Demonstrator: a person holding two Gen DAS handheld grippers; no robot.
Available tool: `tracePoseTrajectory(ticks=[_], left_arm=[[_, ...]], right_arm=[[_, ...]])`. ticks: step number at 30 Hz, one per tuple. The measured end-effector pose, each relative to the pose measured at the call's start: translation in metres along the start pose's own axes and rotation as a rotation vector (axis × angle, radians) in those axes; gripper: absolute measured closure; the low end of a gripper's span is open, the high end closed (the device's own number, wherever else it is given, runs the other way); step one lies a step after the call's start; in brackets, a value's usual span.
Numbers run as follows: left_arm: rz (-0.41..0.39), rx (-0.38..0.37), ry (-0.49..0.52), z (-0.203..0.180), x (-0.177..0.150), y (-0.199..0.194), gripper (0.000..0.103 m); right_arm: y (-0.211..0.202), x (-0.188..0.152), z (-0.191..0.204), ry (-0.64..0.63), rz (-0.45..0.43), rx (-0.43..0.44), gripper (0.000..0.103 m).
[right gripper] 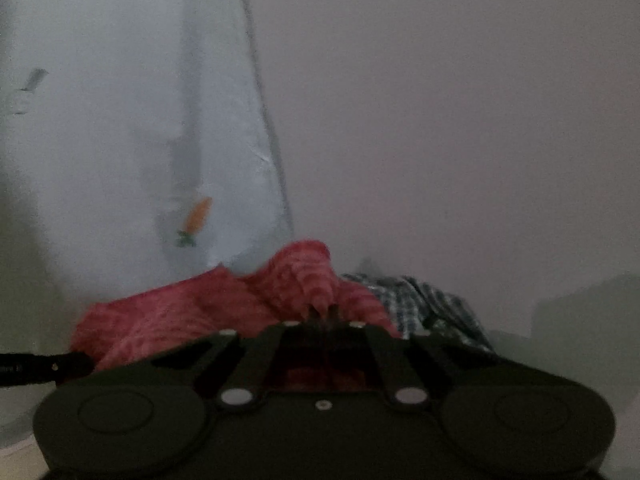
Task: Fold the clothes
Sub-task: 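Grasp the red gingham garment with both grippers and lift it off the pile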
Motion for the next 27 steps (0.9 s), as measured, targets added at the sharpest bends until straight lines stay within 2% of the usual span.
tracePoseTrajectory(ticks=[3, 6, 11, 14, 17, 19, 21, 22, 23, 24, 27], left_arm=[[0.02, 0.035, -0.016, 0.017, -0.019, -0.047, 0.101], [0.065, 0.064, -0.017, 0.027, -0.044, -0.084, 0.1], [0.161, 0.103, -0.059, 0.039, -0.082, -0.125, 0.1], [0.164, 0.132, -0.104, 0.048, -0.084, -0.14, 0.099], [0.131, 0.133, -0.121, 0.047, -0.071, -0.142, 0.086], [0.106, 0.113, -0.105, 0.038, -0.059, -0.139, 0.073], [0.082, 0.093, -0.088, 0.028, -0.046, -0.135, 0.067], [0.073, 0.081, -0.073, 0.021, -0.04, -0.131, 0.062], [0.066, 0.068, -0.055, 0.012, -0.035, -0.126, 0.059], [0.062, 0.051, -0.041, 0.003, -0.03, -0.12, 0.056], [0.055, -0.018, -0.008, -0.024, -0.018, -0.097, 0.054]], right_arm=[[-0.037, -0.001, 0.01, 0.01, -0.031, 0.016, 0.102], [-0.066, -0.008, 0.015, 0.035, -0.021, 0.026, 0.102], [-0.106, -0.014, 0.017, 0.074, -0.046, 0.063, 0.102], [-0.122, -0.004, 0.025, 0.097, -0.075, 0.087, 0.102], [-0.129, 0.0, 0.038, 0.087, -0.094, 0.152, 0.102], [-0.124, -0.004, 0.041, 0.112, -0.062, 0.174, 0.101], [-0.12, -0.008, 0.044, 0.136, -0.029, 0.197, 0.095], [-0.118, -0.01, 0.045, 0.15, -0.016, 0.205, 0.081], [-0.116, -0.011, 0.039, 0.172, -0.021, 0.183, 0.06], [-0.113, -0.011, 0.033, 0.195, -0.027, 0.162, 0.053], [-0.107, -0.012, 0.014, 0.264, -0.045, 0.097, 0.051]])
Point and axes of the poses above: each gripper's, at about its wrist camera, not at the fingertips, and y roughly the way its jaws point, z to its left, x to its top, the point moved 4 cm from there along y, roughly the way its jaws point, and after that the axes turned 9 degrees about -z, right-handed, at the moved point
